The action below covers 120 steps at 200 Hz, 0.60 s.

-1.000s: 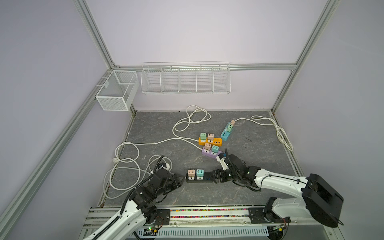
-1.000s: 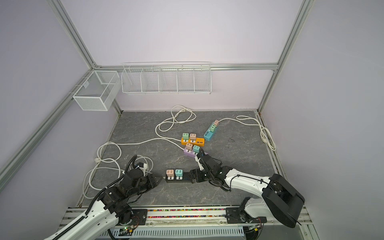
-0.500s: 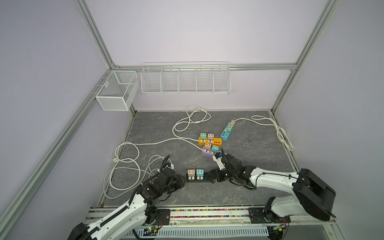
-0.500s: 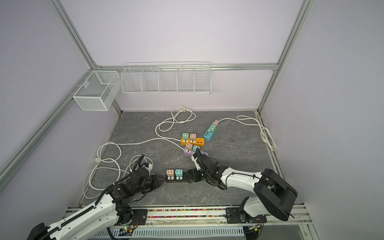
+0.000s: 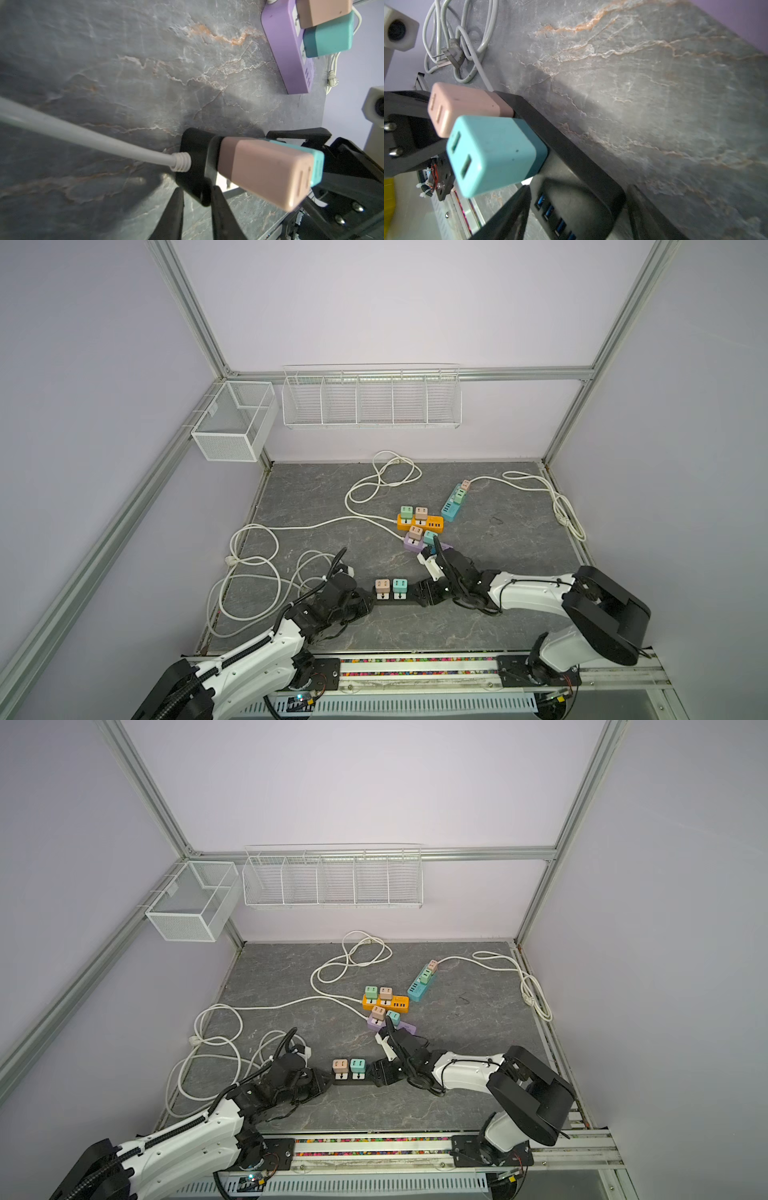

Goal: Pull the plug off the socket

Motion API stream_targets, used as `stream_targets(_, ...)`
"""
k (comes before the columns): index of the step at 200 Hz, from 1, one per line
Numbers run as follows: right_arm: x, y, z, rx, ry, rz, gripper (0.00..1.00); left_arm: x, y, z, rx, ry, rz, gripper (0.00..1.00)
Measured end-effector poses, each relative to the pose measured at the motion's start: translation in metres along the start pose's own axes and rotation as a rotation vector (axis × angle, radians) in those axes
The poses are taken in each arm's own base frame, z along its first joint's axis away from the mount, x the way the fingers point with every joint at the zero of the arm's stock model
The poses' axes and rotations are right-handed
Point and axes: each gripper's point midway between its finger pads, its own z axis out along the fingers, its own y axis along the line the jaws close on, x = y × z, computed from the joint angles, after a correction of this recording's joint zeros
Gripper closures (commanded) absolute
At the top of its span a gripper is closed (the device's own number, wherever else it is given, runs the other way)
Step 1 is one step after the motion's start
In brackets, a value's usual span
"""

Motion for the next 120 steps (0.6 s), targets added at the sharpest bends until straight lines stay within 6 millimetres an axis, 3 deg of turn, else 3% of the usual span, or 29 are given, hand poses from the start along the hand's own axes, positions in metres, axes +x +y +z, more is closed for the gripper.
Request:
stream_targets(81, 0.02, 0.024, 0.005, -0.031, 0.044, -0.085, 0.25, -0.015, 0.004, 0.001, 0.004, -0.091, 0.009, 0.81)
stream_targets(120, 0.028, 0.037, 0.007, -0.03, 0.06, -0.124, 0.2, -0.032, 0.004, 0.006, 0.003, -0.114, -0.006, 0.81)
